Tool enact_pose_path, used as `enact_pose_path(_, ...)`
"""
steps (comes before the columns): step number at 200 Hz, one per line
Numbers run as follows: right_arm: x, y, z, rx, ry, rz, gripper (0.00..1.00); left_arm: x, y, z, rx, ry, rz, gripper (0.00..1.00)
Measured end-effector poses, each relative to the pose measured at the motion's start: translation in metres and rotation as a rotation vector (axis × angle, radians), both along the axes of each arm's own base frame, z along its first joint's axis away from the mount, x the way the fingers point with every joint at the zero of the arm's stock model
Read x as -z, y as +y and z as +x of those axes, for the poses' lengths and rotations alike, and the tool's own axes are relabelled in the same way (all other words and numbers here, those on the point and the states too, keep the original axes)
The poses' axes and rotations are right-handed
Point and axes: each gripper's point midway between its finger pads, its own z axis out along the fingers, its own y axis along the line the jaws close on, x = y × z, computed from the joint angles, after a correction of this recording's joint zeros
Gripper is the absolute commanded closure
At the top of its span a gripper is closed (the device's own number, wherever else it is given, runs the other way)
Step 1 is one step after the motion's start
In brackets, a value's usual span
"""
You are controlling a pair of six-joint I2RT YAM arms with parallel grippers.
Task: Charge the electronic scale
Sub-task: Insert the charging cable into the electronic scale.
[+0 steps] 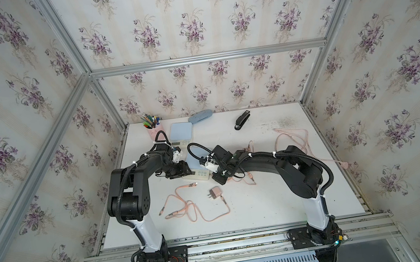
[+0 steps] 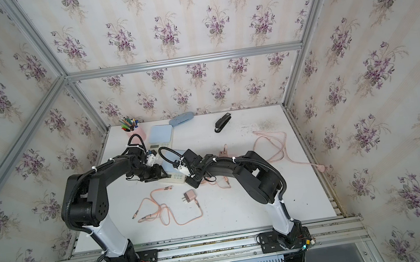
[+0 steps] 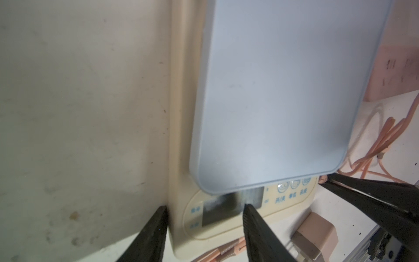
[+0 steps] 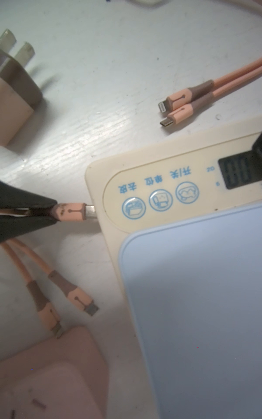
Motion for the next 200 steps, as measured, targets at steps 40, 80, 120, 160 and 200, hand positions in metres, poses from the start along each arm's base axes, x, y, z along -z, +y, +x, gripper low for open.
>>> enact_pose_path(40, -0.001, 0.001, -0.003, -0.031, 0.015, -0.02, 1.0, 0.0, -0.003, -0.001, 0.024, -0.006, 0.012, 0.44)
enact_pose_path(80, 0.002, 0.0, -0.005, -0.047, 0.04, -0.047, 1.0, 0.002, -0.007, -0.002, 0.047, -0.015, 0.041, 0.44)
enact_pose_path(120, 0.003, -0.001, -0.006, -0.05, 0.057, -0.066, 1.0, 0.003, -0.011, -0.005, 0.069, -0.037, 0.063, 0.44)
enact_pose_path(160, -0.006, -0.001, -0.007, -0.054, 0.081, -0.088, 1.0, 0.003, -0.012, -0.006, 0.075, -0.058, 0.078, 0.44)
enact_pose_path(200, -0.006, -0.003, -0.011, -0.07, 0.098, -0.101, 1.0, 0.003, -0.017, -0.009, 0.088, -0.06, 0.081, 0.44)
